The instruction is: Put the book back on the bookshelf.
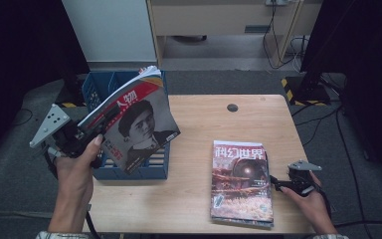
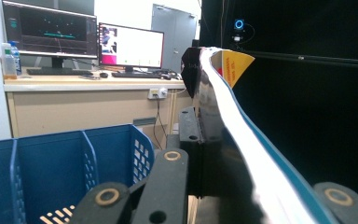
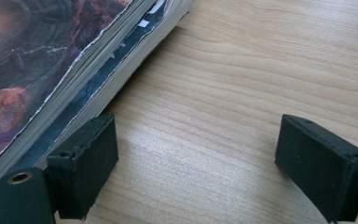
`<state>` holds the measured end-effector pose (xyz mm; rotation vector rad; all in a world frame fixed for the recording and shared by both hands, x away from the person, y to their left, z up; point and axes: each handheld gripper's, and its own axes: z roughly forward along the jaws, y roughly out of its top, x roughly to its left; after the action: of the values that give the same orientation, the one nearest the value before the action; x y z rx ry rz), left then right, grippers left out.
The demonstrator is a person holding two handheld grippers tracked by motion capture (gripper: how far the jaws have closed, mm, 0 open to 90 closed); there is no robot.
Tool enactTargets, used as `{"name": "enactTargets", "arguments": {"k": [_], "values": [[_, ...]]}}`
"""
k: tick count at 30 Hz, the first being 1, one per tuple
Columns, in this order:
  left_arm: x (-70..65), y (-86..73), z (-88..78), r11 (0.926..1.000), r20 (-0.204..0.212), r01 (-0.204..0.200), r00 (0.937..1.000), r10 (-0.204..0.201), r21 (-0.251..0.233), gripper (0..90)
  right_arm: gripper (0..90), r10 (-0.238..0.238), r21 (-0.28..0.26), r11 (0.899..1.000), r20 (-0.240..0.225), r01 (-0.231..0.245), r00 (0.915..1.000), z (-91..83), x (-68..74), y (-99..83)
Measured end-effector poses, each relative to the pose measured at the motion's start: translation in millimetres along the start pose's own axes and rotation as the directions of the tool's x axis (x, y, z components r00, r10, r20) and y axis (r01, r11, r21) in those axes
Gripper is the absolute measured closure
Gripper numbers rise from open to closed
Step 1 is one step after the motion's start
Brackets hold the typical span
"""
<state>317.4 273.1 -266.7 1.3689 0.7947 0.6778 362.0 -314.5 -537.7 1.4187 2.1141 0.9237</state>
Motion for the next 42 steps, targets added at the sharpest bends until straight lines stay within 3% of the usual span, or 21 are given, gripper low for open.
{"name": "enactTargets", "arguments": {"k": [23,42], "values": [[25.5,6.3,-21.2,0.9998,-0.081,0.009,0.9966,-0.011,-0.016,86.5,13.3,-0.004,0.001,1.0,-0.002,0.004,1.0,0.1,-0.2,0.0],[34.4,10.3,-32.6,0.9998,-0.118,0.008,0.9929,-0.01,-0.019,86.5,13.2,-0.005,0.001,1.0,-0.002,0.005,1.0,0.1,-0.3,0.1]]}}
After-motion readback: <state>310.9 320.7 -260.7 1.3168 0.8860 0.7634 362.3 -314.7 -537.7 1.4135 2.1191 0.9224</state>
